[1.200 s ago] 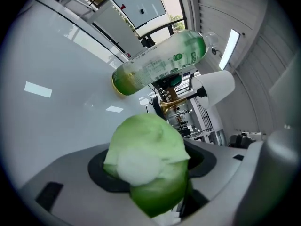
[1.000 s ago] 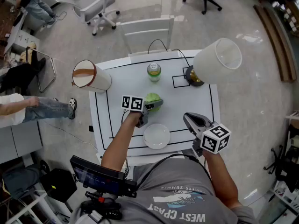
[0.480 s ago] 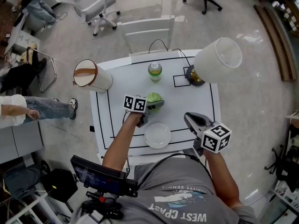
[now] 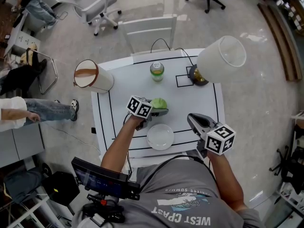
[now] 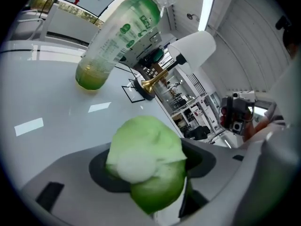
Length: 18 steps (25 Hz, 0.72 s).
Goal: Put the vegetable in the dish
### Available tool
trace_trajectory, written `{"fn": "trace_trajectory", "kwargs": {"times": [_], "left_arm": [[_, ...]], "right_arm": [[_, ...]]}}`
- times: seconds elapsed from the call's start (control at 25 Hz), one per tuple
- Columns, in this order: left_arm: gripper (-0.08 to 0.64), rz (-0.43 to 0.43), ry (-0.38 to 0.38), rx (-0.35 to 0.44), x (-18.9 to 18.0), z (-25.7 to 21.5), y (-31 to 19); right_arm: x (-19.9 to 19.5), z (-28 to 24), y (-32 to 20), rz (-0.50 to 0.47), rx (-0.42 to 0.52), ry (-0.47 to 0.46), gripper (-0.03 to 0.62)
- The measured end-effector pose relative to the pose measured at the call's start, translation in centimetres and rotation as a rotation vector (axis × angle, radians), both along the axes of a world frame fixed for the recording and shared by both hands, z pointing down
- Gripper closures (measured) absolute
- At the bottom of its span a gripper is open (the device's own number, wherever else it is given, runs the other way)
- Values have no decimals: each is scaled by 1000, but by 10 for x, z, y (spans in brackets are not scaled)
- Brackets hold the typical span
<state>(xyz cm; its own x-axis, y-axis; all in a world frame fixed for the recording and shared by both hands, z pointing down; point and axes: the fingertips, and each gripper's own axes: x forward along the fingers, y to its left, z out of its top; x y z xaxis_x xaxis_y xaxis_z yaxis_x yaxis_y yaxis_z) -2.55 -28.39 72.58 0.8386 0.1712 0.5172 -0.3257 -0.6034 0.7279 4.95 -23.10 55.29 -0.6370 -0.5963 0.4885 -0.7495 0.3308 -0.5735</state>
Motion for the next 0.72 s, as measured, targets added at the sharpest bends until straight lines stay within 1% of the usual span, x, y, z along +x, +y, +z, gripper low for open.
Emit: {"fn": "trace_trajectory", "kwargs": {"times": [0.16, 0.56, 0.72], "left_arm": [[259, 96, 40, -29, 4, -15, 16], [261, 481, 101, -57, 1, -50, 96], [262, 594, 118, -55, -3, -56, 124]], "right_arm": [[-1, 2, 1, 0, 0, -1, 583], [1, 3, 4, 6, -5, 4, 583], [1, 4, 5, 3, -7, 6, 583]]}}
